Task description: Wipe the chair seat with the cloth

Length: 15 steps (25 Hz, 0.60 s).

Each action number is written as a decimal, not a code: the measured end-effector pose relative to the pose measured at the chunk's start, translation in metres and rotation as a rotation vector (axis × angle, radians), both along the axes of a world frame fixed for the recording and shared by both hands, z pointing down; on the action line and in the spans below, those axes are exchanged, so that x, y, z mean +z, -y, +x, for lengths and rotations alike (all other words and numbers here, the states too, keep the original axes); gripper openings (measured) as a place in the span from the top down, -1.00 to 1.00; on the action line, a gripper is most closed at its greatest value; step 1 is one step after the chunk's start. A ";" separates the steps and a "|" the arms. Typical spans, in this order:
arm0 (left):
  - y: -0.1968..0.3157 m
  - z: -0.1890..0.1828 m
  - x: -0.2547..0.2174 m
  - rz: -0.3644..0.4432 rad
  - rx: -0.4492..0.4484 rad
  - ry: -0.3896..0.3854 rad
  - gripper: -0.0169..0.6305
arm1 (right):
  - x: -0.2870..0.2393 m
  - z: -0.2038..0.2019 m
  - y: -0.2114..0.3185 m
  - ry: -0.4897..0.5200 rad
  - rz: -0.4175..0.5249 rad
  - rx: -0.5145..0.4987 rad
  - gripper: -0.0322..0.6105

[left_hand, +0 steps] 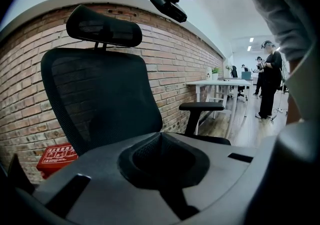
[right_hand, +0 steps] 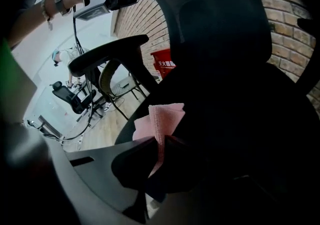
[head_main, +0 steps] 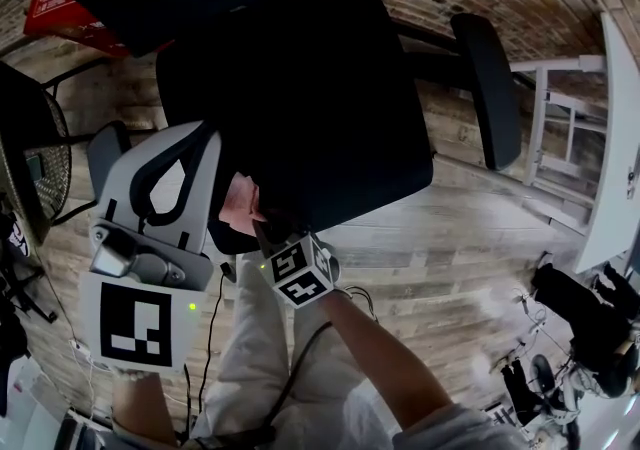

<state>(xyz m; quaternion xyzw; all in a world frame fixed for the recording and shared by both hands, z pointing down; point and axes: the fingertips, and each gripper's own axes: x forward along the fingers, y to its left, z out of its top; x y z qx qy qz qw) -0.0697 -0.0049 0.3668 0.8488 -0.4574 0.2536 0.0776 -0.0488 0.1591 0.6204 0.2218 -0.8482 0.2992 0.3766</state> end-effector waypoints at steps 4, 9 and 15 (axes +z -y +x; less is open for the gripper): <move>0.001 0.007 0.000 0.001 0.007 0.000 0.89 | 0.007 0.040 0.020 -0.063 0.041 0.050 0.73; 0.002 0.018 -0.003 0.004 0.027 0.003 0.89 | 0.009 0.099 0.048 -0.139 0.080 0.147 0.73; 0.004 0.032 -0.002 0.002 0.044 -0.003 0.89 | 0.008 0.175 0.071 -0.228 0.121 0.232 0.73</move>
